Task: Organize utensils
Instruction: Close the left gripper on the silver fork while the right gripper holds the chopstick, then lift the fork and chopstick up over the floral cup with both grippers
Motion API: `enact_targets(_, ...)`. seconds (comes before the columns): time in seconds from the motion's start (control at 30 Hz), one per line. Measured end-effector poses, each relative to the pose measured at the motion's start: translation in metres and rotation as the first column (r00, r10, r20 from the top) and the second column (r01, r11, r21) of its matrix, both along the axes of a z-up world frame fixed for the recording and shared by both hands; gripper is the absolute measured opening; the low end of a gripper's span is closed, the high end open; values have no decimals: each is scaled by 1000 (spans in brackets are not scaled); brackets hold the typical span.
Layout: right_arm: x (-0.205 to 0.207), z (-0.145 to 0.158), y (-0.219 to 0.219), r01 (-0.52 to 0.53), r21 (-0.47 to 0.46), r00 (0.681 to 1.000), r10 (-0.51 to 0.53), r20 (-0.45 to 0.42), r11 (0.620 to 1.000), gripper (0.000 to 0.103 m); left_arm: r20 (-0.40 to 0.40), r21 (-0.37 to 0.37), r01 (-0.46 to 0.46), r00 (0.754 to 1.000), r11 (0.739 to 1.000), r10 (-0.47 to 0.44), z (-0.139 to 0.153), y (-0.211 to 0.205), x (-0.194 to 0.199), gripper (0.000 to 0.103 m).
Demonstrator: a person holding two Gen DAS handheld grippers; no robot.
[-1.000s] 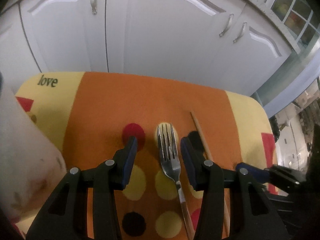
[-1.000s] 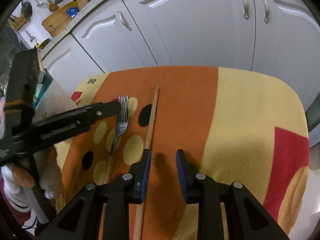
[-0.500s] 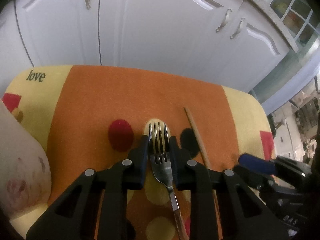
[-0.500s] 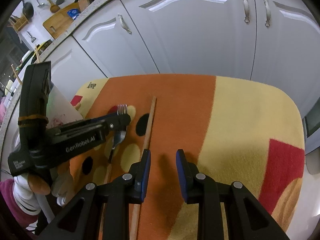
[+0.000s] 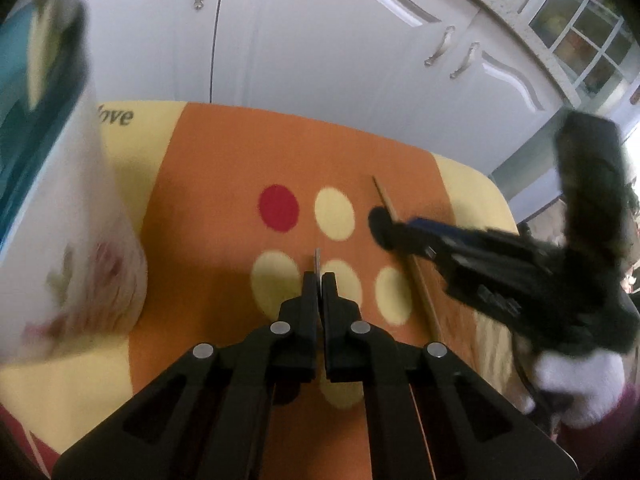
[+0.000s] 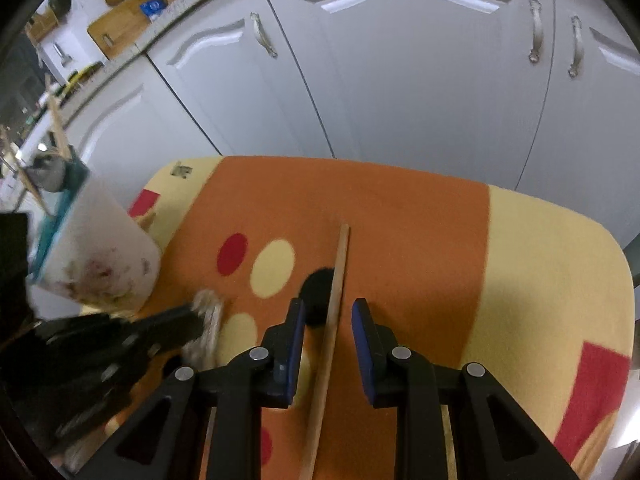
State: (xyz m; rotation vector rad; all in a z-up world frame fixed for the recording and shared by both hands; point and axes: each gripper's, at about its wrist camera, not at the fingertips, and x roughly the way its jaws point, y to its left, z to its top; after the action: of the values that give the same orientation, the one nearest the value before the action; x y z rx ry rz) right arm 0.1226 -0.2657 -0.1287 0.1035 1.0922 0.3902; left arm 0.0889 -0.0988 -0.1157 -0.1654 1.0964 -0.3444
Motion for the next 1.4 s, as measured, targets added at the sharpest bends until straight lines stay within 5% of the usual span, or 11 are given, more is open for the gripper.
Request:
enact_targets(0.1,5,-3,8,-12,-44,1000,13,23,999,7,-6,6,-2,1000,1000,2,-2,5,-8,1)
enact_targets(0.3,-9,7,1,0,-6,1000,0,31,1000,6,9,-19,-12,1000,1000,12,11,20,-28,1)
enact_targets(0.57,-56,63,-10,-5,154,992,-14,123,988,5,114,-23,-10,993,1000,12,55,34,-54,0)
enact_targets(1.4,-120,185,47,-176,150,910,102,401,973,5,376,-49,-137,915,989,145,187,133,-114,1)
